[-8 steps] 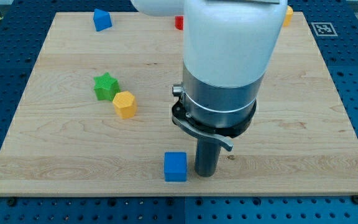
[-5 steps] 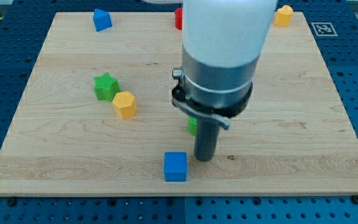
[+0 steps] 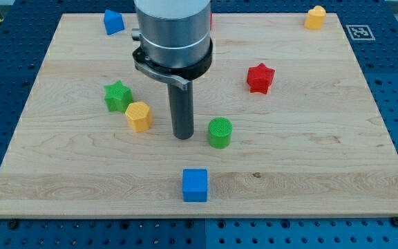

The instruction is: Move the green circle to bottom right

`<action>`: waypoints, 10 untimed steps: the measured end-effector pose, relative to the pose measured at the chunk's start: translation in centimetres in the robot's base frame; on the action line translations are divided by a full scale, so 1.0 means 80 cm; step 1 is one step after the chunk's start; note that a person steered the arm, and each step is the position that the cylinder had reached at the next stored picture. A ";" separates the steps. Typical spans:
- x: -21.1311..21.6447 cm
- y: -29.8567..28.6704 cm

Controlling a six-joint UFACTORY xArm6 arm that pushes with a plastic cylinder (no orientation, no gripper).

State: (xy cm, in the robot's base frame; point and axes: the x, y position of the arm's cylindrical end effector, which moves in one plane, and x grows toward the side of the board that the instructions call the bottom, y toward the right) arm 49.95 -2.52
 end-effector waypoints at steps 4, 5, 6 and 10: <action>0.009 0.189; 0.006 0.228; 0.018 0.268; 0.018 0.234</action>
State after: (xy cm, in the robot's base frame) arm 51.38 16.21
